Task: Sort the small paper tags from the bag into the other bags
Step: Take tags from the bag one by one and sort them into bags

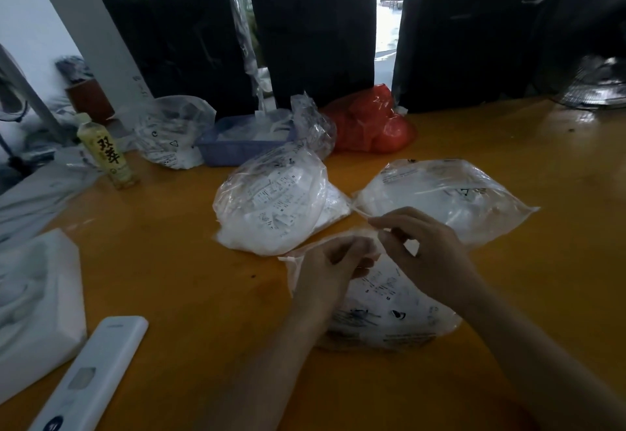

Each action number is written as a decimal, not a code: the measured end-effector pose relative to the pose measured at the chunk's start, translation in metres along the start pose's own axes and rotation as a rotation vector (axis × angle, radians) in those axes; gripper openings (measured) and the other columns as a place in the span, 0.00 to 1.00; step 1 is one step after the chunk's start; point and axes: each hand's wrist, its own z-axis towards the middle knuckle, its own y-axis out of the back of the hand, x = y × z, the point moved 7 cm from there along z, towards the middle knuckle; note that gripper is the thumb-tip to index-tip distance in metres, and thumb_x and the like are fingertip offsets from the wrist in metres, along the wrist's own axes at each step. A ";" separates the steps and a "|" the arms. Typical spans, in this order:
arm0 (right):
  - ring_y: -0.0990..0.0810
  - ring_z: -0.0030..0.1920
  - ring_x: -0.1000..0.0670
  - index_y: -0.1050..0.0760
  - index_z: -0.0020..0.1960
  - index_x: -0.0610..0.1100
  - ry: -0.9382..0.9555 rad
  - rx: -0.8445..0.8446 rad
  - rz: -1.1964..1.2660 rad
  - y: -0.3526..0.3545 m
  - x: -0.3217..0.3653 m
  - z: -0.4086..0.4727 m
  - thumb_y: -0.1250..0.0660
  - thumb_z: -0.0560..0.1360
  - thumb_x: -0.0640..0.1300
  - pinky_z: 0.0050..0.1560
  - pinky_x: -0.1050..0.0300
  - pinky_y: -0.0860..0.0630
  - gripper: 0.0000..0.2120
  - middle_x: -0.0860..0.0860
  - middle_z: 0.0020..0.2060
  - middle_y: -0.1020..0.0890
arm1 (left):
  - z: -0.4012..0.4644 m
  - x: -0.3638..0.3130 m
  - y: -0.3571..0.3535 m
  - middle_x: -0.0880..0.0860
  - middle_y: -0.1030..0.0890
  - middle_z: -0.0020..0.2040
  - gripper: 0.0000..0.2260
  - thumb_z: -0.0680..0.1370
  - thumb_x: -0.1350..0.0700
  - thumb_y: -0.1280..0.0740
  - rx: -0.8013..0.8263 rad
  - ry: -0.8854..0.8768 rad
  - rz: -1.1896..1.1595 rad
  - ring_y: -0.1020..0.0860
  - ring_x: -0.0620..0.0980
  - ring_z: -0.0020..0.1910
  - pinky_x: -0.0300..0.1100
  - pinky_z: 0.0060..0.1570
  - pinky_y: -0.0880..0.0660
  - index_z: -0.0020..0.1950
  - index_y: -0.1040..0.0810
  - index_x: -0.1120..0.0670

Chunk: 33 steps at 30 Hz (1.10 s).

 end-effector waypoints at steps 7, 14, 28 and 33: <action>0.18 0.44 0.61 0.23 0.64 0.53 -0.223 -0.063 0.171 0.003 -0.012 -0.002 0.26 0.77 0.42 0.45 0.72 0.24 0.18 0.60 0.41 0.17 | 0.000 0.000 -0.003 0.54 0.13 0.54 0.11 0.80 0.52 0.26 0.025 0.026 -0.086 0.14 0.51 0.55 0.42 0.47 0.17 0.60 0.15 0.53; 0.19 0.43 0.61 0.22 0.57 0.54 -0.208 0.041 -0.025 0.003 -0.018 -0.002 0.31 0.80 0.46 0.44 0.66 0.21 0.07 0.61 0.44 0.19 | 0.005 0.005 0.016 0.56 0.12 0.50 0.04 0.76 0.62 0.25 -0.124 0.082 -0.308 0.13 0.53 0.50 0.38 0.40 0.18 0.49 0.14 0.54; 0.23 0.30 0.64 0.17 0.52 0.52 -0.096 0.325 -0.231 -0.011 -0.014 -0.006 0.30 0.80 0.48 0.32 0.73 0.31 0.04 0.66 0.30 0.26 | 0.007 0.010 0.015 0.62 0.13 0.53 0.07 0.71 0.59 0.24 -0.149 0.131 -0.529 0.13 0.55 0.50 0.40 0.46 0.16 0.48 0.12 0.58; 0.23 0.22 0.58 0.17 0.44 0.52 -0.296 -0.006 0.045 0.016 -0.022 -0.003 0.29 0.78 0.52 0.22 0.66 0.30 0.06 0.58 0.32 0.16 | 0.006 0.011 0.015 0.66 0.14 0.54 0.14 0.70 0.64 0.24 -0.143 0.182 -0.646 0.12 0.57 0.49 0.39 0.43 0.16 0.55 0.15 0.63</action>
